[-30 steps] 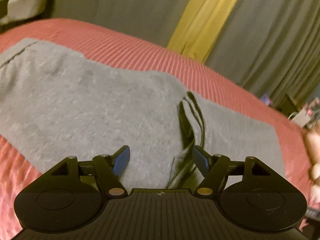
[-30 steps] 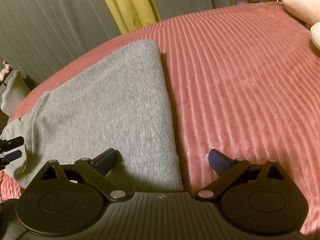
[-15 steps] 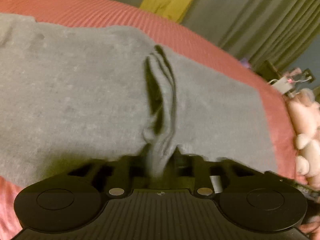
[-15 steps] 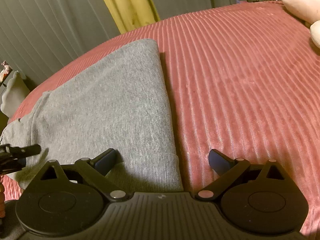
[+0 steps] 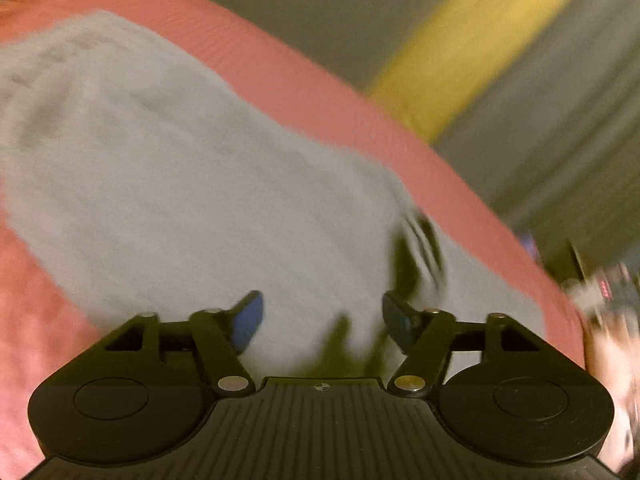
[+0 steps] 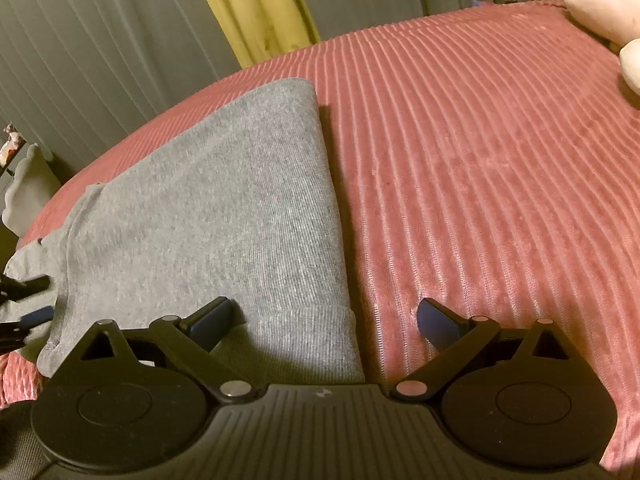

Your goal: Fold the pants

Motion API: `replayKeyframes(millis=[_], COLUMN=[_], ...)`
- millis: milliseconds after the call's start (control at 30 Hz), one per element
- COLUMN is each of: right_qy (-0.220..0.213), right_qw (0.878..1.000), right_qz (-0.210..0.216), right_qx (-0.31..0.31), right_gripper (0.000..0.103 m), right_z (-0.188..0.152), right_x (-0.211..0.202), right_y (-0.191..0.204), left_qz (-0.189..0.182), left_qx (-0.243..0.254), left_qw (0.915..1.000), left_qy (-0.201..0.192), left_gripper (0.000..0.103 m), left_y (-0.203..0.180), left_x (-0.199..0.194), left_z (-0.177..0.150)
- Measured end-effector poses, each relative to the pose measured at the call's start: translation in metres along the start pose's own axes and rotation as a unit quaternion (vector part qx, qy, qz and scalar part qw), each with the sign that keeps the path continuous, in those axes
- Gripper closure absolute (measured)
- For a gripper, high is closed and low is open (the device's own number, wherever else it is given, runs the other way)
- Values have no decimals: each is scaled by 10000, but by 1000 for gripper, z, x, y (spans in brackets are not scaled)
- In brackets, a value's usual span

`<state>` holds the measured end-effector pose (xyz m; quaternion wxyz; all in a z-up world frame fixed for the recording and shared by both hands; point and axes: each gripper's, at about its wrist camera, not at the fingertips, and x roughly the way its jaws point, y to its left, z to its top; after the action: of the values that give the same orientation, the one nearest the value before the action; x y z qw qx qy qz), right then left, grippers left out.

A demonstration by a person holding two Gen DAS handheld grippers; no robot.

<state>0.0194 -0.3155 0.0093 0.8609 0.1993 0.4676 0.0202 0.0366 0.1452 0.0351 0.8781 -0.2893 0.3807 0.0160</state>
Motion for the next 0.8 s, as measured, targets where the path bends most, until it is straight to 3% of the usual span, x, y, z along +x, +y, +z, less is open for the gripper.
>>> replayKeyframes(millis=[167,267,400,467,567,667,800], right_qy=[8,6,-2,1,4,-4,-9], right_qw=[10000,10000,10000,10000,10000,9999,9999], right_qz=[-1,-25,-57,-68,-85,-106,-113], right_qx=[19,10,-6,-13,-12,-25,-21], right_gripper=[4,4,4,4,4,4,4], right_z=[0,0,0,0,0,0,0], right_x=[1,2,3,4,4,5,5], right_y=[0,1,2,2,3,3,3], left_qz=[103,77,-275,-182,17,289,-290], left_qx=[-1158,-1889,-2559,-2672,-2509,-2561,-3093], left_qw=[9915,9789,9612,9562,9594,9591,9441], left_qy=[-580,-779,-990,-1179,-1285,-1174,-1102], left_gripper=[29,31,35,31,23,23,23], left_y=[75,124,161,164,171,184,207], left_x=[-34,-42,-54,-60,-67,-62,-44], left_z=[34,43,48,49,53,57,57])
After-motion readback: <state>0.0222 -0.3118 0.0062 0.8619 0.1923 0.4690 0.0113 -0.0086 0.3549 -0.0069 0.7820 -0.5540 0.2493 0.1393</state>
